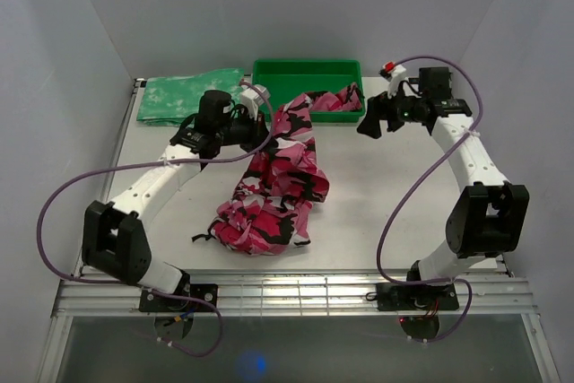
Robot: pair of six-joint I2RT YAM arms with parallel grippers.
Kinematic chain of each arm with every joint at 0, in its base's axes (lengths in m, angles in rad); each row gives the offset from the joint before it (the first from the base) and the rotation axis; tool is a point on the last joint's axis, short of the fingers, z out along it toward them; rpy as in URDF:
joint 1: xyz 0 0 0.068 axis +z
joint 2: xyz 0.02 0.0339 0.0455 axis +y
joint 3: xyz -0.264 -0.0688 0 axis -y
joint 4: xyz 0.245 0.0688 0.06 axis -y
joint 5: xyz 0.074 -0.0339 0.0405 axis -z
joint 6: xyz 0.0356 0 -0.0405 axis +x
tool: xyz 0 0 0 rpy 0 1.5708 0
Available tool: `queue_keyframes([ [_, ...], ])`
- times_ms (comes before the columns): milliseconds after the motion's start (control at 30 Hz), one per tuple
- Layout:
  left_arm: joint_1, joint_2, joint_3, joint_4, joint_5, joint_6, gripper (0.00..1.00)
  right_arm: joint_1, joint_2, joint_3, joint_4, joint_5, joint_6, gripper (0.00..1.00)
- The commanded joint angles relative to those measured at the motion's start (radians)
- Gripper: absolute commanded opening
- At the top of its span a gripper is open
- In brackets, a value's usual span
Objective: Fold and stack the trousers
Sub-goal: Move the trousers to the center of the board
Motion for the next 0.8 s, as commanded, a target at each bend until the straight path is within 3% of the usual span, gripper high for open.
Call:
queue_keyframes([
  [0, 0.011, 0.063, 0.098, -0.016, -0.094, -0.014, 0.0, 0.103, -0.096, -0.11, -0.047, -0.035, -0.061, 0.94],
  [167, 0.066, 0.269, 0.234, -0.076, -0.151, -0.046, 0.0, 0.176, -0.134, -0.162, -0.033, -0.005, -0.092, 0.93],
  [200, 0.083, 0.283, 0.254, -0.076, -0.151, -0.048, 0.04, 0.179, -0.125, -0.151, -0.039, -0.004, -0.093, 0.92],
  [267, 0.13, 0.341, 0.352, -0.117, -0.137, -0.063, 0.26, 0.192, -0.092, -0.106, -0.045, -0.002, -0.096, 0.92],
  [300, 0.153, 0.363, 0.391, -0.14, -0.111, -0.068, 0.55, 0.198, -0.079, -0.093, -0.045, -0.002, -0.098, 0.91],
  [367, 0.226, 0.393, 0.493, -0.229, 0.046, -0.059, 0.77, 0.222, -0.041, -0.067, -0.051, 0.002, -0.108, 0.9],
  [433, 0.287, 0.383, 0.528, -0.359, 0.152, 0.064, 0.98, 0.264, 0.014, -0.032, -0.059, 0.025, -0.13, 0.9],
  [467, 0.299, 0.349, 0.538, -0.423, 0.246, 0.154, 0.98, 0.276, 0.031, -0.02, -0.057, 0.036, -0.133, 0.9],
  [500, 0.315, 0.329, 0.539, -0.501, 0.275, 0.364, 0.98, 0.29, 0.053, -0.001, -0.053, 0.044, -0.133, 0.9],
  [533, 0.341, 0.308, 0.536, -0.674, 0.292, 0.476, 0.98, 0.308, 0.092, 0.008, -0.044, 0.051, -0.13, 0.9],
  [567, 0.362, 0.264, 0.478, -0.859, 0.308, 0.72, 0.98, 0.325, 0.135, 0.036, -0.021, 0.063, -0.11, 0.9],
  [600, 0.362, 0.237, 0.478, -0.861, 0.287, 0.722, 0.98, 0.325, 0.136, 0.036, -0.021, 0.064, -0.11, 0.9],
  [633, 0.373, 0.21, 0.438, -0.98, 0.254, 0.891, 0.98, 0.339, 0.183, 0.074, -0.016, 0.07, -0.104, 0.9],
  [767, 0.378, 0.053, 0.109, -1.097, 0.106, 1.115, 0.98, 0.377, 0.319, 0.207, -0.047, 0.071, -0.081, 0.9],
])
